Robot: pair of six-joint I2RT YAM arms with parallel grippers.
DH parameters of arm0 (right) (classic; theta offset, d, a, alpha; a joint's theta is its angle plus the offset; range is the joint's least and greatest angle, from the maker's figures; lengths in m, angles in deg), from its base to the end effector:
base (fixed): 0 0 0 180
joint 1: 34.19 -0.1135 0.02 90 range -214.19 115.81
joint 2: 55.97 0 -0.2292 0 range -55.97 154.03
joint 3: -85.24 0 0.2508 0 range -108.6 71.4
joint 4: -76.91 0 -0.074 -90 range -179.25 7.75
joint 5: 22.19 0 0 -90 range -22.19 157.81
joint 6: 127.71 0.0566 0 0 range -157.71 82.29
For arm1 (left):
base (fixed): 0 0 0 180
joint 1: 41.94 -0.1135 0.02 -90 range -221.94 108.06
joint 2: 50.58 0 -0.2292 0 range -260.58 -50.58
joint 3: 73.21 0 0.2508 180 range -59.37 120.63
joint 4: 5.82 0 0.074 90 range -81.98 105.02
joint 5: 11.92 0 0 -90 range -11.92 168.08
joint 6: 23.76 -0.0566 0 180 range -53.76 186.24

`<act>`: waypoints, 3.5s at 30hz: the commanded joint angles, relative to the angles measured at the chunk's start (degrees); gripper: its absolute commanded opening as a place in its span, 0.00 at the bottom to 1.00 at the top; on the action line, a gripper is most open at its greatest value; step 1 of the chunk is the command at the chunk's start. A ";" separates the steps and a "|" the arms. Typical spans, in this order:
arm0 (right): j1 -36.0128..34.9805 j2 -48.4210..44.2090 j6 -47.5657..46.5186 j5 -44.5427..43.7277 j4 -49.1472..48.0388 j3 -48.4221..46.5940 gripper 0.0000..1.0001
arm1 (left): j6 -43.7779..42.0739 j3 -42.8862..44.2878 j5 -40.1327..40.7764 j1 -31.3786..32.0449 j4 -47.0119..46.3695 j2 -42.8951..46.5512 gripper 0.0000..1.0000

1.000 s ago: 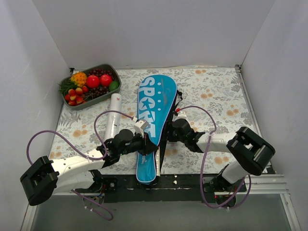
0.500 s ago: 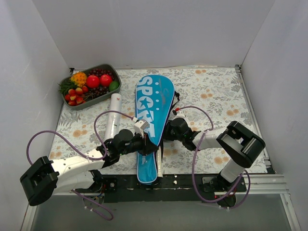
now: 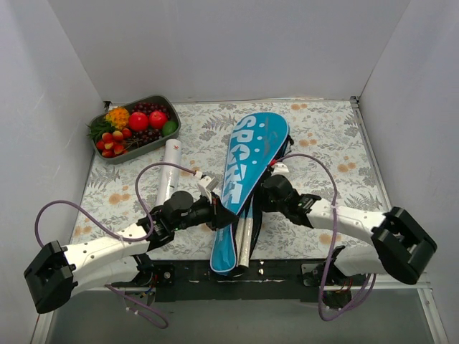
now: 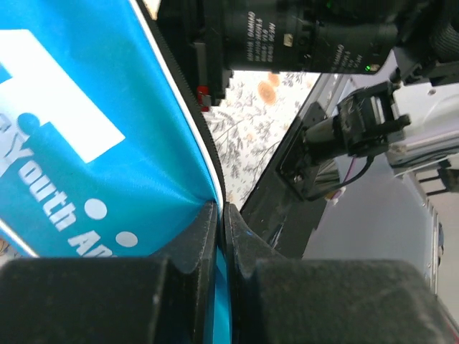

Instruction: Pack up the badminton gear

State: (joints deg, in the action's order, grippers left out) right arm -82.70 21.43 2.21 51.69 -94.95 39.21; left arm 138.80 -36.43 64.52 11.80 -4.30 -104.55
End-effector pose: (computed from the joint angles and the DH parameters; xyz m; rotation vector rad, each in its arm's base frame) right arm 0.1994 0.2017 0.1249 -0.0189 2.2800 0.5172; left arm 0.1354 -0.2070 0.1833 -0.1814 2.2867 -1.5850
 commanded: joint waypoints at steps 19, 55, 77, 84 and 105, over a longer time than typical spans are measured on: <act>-1.23 -23.08 -16.80 -8.06 39.24 -21.28 0.01 | 1.10 25.76 15.01 -0.65 21.45 -2.89 0.00; 7.55 6.35 -15.22 -0.32 18.17 -28.46 0.01 | -14.02 45.79 4.69 -25.34 25.24 -28.90 0.00; -0.09 -10.08 -3.80 4.70 13.16 3.79 0.14 | -10.15 19.51 -12.63 -17.10 10.73 -22.57 0.00; 0.00 -15.87 -6.87 2.76 24.91 -1.54 0.54 | -10.33 17.41 -13.86 -9.88 8.98 -22.49 0.00; 5.35 -23.80 -13.46 -4.45 41.82 -13.62 0.64 | -9.45 16.96 -17.90 -1.35 6.26 -22.04 0.59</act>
State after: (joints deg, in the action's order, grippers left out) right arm -80.21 -4.01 -9.27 50.07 -51.67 25.42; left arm 129.53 -21.59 48.06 9.24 5.41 -124.25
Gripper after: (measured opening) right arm 0.644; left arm 0.608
